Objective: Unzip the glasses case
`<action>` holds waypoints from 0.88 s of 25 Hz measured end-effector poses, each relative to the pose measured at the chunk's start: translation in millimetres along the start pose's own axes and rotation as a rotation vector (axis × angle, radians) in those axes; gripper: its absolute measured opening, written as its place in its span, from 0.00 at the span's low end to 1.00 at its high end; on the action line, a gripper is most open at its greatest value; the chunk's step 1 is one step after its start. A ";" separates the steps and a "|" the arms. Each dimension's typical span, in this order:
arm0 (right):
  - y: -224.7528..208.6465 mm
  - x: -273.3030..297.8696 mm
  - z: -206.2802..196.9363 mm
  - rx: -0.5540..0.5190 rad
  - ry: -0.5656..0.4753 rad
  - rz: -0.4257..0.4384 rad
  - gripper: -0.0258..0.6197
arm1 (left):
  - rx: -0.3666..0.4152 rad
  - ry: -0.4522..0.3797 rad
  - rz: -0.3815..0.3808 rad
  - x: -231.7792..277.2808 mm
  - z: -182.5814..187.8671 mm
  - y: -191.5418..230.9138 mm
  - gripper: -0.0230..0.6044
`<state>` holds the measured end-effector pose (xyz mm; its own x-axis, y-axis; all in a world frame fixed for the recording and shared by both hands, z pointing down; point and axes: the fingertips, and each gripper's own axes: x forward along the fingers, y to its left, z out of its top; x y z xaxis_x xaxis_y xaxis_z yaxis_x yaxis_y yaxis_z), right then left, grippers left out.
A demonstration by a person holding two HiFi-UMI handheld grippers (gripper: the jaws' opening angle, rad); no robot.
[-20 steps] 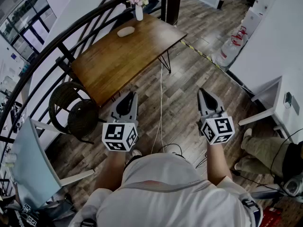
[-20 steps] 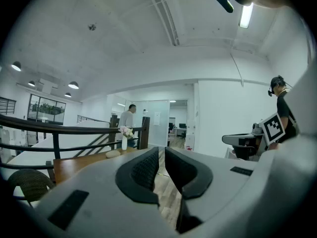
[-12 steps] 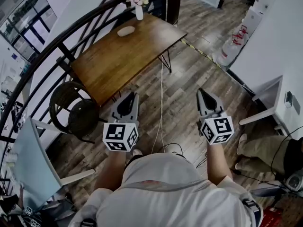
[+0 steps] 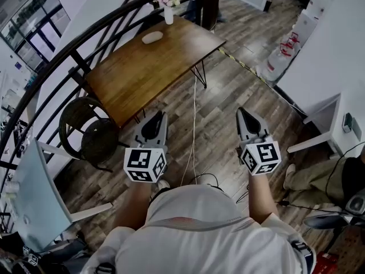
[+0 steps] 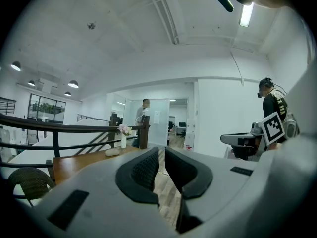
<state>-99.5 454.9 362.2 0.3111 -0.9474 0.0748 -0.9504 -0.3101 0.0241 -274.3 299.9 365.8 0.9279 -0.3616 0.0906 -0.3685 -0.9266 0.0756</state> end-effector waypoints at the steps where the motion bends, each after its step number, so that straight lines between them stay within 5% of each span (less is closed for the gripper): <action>1: -3.1 -0.9 -0.3 0.008 -0.005 0.000 0.12 | -0.002 0.003 0.002 1.6 -0.9 -1.3 0.11; 22: -82.6 37.7 -64.8 0.097 0.079 0.104 0.12 | 0.035 0.030 0.090 79.2 -21.3 -32.0 0.08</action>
<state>-9.3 449.9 427.7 0.2065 -0.9668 0.1507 -0.9718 -0.2206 -0.0836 -190.3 303.1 391.8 0.8888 -0.4408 0.1253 -0.4476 -0.8937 0.0313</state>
